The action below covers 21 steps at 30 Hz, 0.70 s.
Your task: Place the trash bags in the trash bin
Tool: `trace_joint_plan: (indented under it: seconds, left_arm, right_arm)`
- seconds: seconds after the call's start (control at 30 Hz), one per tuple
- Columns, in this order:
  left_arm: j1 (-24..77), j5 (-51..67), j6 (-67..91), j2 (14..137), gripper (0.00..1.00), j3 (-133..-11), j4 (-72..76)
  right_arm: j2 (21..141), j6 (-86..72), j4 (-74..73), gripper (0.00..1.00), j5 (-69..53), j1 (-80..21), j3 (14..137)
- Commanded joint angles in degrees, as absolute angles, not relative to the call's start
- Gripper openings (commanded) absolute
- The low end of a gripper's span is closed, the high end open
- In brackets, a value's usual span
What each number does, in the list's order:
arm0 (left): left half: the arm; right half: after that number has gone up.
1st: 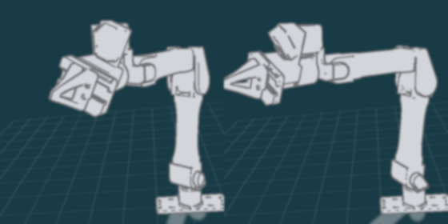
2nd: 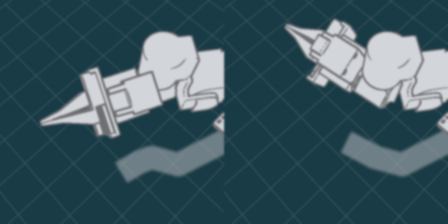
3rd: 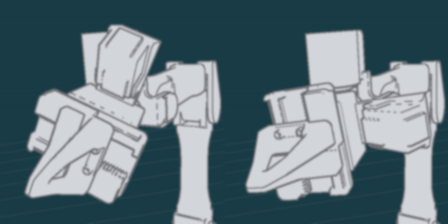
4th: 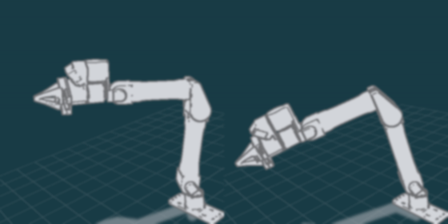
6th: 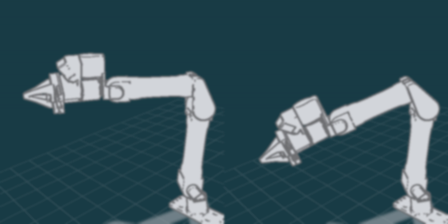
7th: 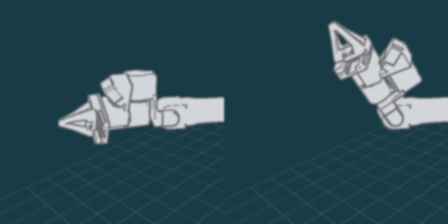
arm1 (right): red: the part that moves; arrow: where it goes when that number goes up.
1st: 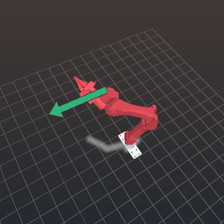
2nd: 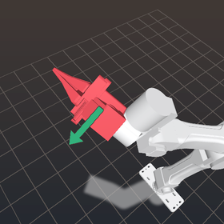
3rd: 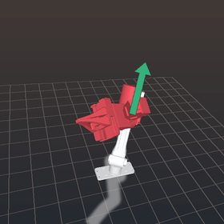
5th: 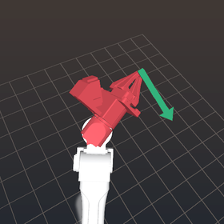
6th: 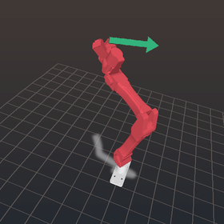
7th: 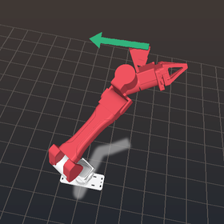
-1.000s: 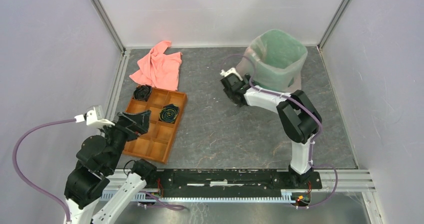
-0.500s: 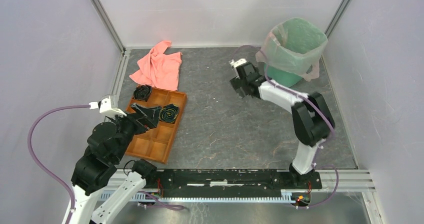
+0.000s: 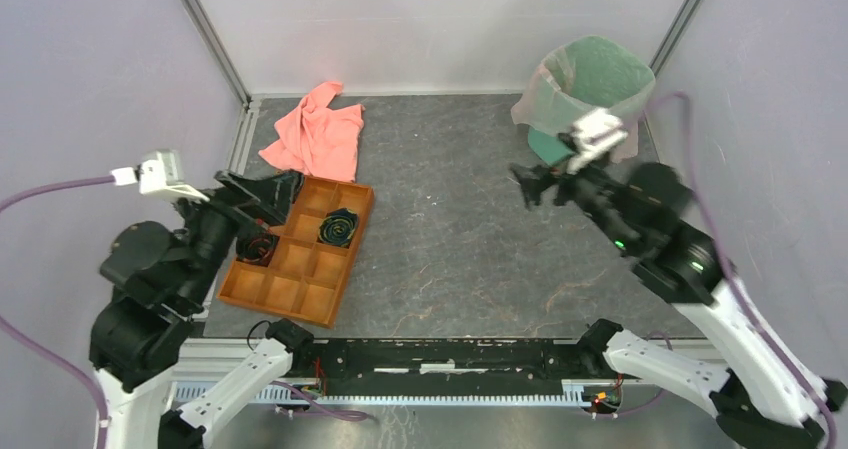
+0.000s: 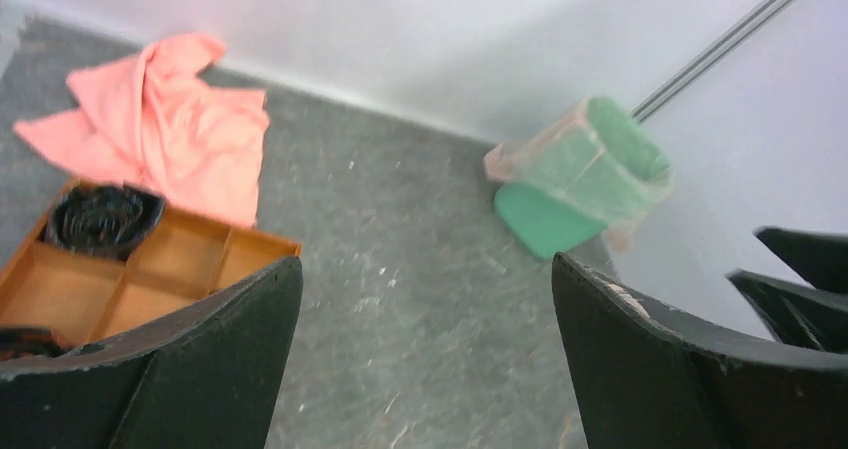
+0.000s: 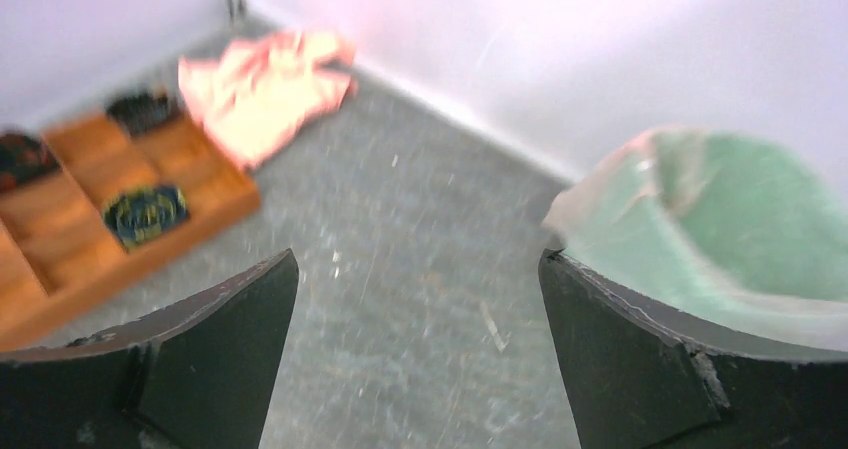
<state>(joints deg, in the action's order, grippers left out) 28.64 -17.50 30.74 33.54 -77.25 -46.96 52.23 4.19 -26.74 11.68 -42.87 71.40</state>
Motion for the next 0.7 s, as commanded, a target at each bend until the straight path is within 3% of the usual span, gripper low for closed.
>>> trace_joint_plan:
  seconds: [0.0,0.4,0.67]
  left_arm:
    - [28.7,-17.0,26.3,38.2,1.0,-88.2,-46.8]
    - [28.7,-17.9,25.3,45.4,1.0,-100.4,-47.2]
    - [28.7,-19.1,26.1,44.5,1.0,-99.7,-48.6]
  right_arm:
    - [44.7,7.5,-29.4,0.98,17.8,-43.0,76.6]
    - [37.3,10.3,-27.1,0.98,27.8,-43.0,81.4]
    - [31.5,10.8,-19.8,0.98,27.9,-43.0,72.2]
